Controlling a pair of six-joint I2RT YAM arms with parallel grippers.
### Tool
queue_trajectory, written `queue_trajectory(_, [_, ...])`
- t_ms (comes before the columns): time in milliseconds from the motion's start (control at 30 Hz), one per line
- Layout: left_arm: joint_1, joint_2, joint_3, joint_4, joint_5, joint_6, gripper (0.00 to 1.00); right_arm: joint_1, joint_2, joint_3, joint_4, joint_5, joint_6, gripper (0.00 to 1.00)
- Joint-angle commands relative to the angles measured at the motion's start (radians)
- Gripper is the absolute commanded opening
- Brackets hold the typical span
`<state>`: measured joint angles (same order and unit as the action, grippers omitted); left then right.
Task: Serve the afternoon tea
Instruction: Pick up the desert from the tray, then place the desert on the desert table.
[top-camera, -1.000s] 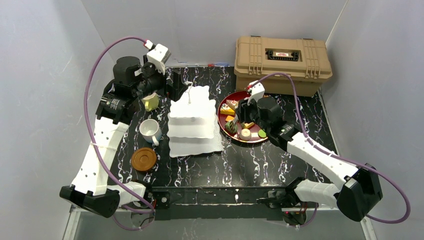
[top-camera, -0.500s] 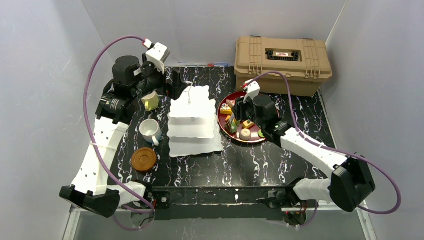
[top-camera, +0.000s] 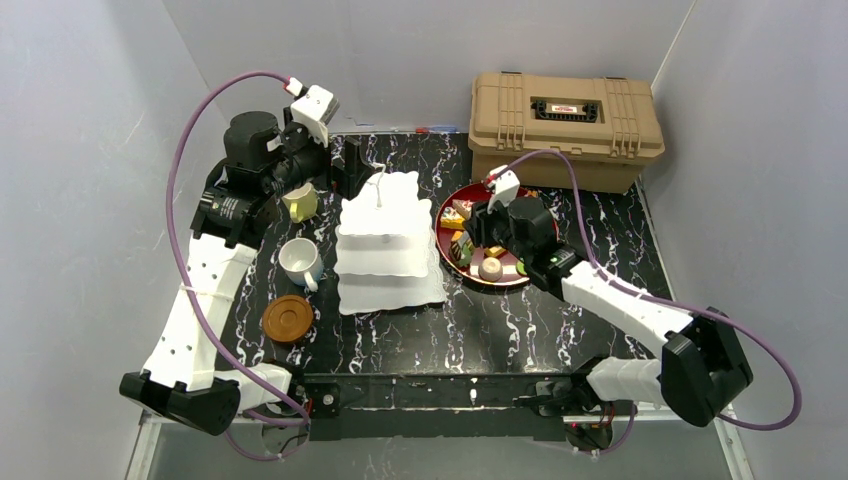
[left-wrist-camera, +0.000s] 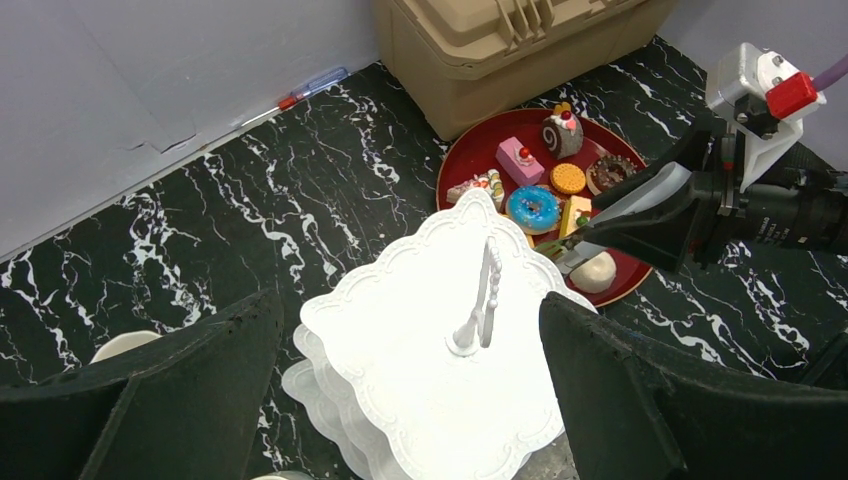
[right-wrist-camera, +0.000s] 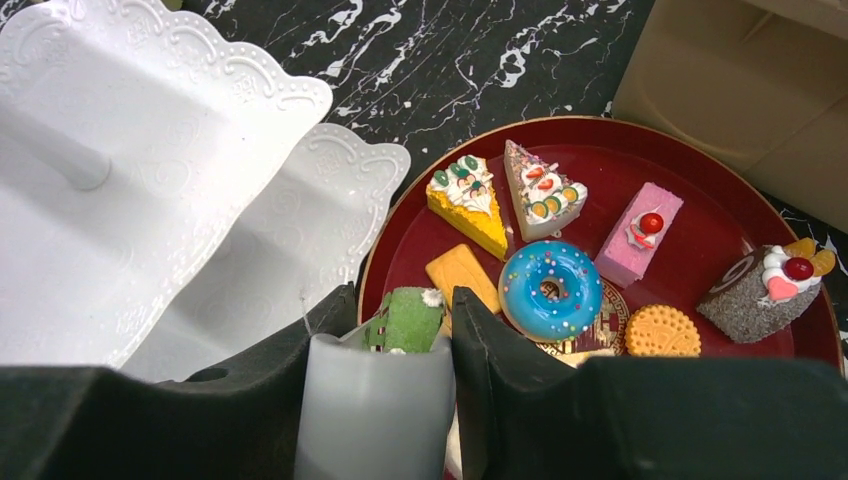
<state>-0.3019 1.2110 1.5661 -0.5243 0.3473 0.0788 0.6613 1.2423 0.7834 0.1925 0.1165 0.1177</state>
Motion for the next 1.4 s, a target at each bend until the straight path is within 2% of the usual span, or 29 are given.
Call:
queue_trajectory(0, [0.006,-0.025,0.018,0.005,0.002,-0.001,0.98,-0.005,-0.054,-0.039,0.053,-0.007,-0.020,0.43])
queue_trajectory(67, [0.006,-0.027,0.017,0.007,0.004,-0.004,0.98,-0.005,-0.058,-0.056,0.064,0.003,-0.011,0.41])
queue_trajectory(200, [0.006,-0.029,0.017,0.003,-0.001,-0.004,0.98,-0.005,-0.104,-0.081,0.110,0.027,-0.003,0.25])
queue_trajectory(267, [0.006,-0.031,0.015,0.000,0.003,-0.004,0.98,-0.004,-0.135,-0.078,0.115,0.044,-0.007,0.21])
queue_trajectory(400, [0.006,-0.036,0.011,0.000,0.012,-0.011,0.98,-0.003,-0.225,-0.038,0.060,0.066,-0.018,0.18])
queue_trajectory(533, [0.006,-0.042,0.005,0.007,0.014,-0.013,0.98,0.000,-0.300,0.016,-0.039,0.026,0.001,0.18])
queue_trajectory(767, [0.007,-0.039,0.018,0.012,0.023,-0.027,0.98,0.046,-0.373,-0.005,-0.092,-0.021,0.093,0.17])
queue_trajectory(900, [0.006,-0.043,0.009,0.013,0.023,-0.028,0.98,0.140,-0.377,-0.017,-0.083,0.035,0.103,0.17])
queue_trajectory(1133, [0.006,-0.047,0.011,0.015,0.019,-0.021,0.98,0.392,-0.323,0.003,-0.097,0.251,0.054,0.16])
queue_trajectory(1367, [0.007,-0.053,0.001,0.018,0.019,-0.020,0.98,0.550,-0.290,-0.027,0.007,0.398,0.055,0.15])
